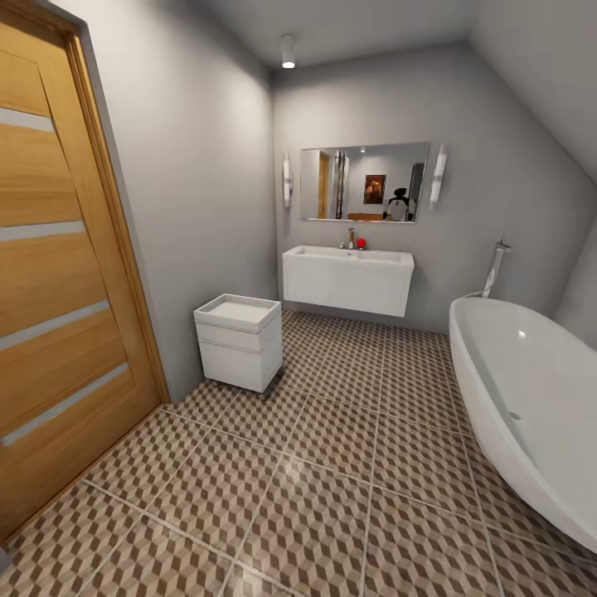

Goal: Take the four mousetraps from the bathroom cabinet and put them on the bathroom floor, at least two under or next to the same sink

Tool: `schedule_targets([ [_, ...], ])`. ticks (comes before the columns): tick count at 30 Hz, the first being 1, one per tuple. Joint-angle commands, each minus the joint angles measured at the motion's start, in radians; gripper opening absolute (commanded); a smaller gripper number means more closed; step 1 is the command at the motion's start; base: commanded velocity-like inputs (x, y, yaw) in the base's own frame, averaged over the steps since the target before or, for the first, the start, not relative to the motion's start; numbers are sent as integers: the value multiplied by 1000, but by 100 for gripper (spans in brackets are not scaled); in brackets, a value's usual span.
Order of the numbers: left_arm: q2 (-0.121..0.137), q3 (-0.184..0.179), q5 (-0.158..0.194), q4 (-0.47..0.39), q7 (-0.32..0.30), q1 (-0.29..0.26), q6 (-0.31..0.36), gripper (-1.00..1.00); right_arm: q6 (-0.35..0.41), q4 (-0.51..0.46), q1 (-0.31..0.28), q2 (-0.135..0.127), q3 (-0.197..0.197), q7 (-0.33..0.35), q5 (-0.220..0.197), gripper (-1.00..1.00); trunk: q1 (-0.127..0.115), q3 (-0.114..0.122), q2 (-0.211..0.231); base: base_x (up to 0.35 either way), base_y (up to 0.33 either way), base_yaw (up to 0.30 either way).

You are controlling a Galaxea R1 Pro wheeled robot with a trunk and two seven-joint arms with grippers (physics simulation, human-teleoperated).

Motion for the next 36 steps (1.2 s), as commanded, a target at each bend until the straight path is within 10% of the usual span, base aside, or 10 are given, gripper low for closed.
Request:
schedule_targets([
  [1, 0, 1, 3, 0, 0, 0, -6, 100, 1, 0, 0, 0, 0, 1, 0, 100, 0, -1, 0, 0, 0, 0],
  [36, 1, 0, 32, -1, 0, 0, -16, 100, -15, -1, 0, 2, -3, -9, 3, 100, 0, -1, 0, 0, 0, 176],
])
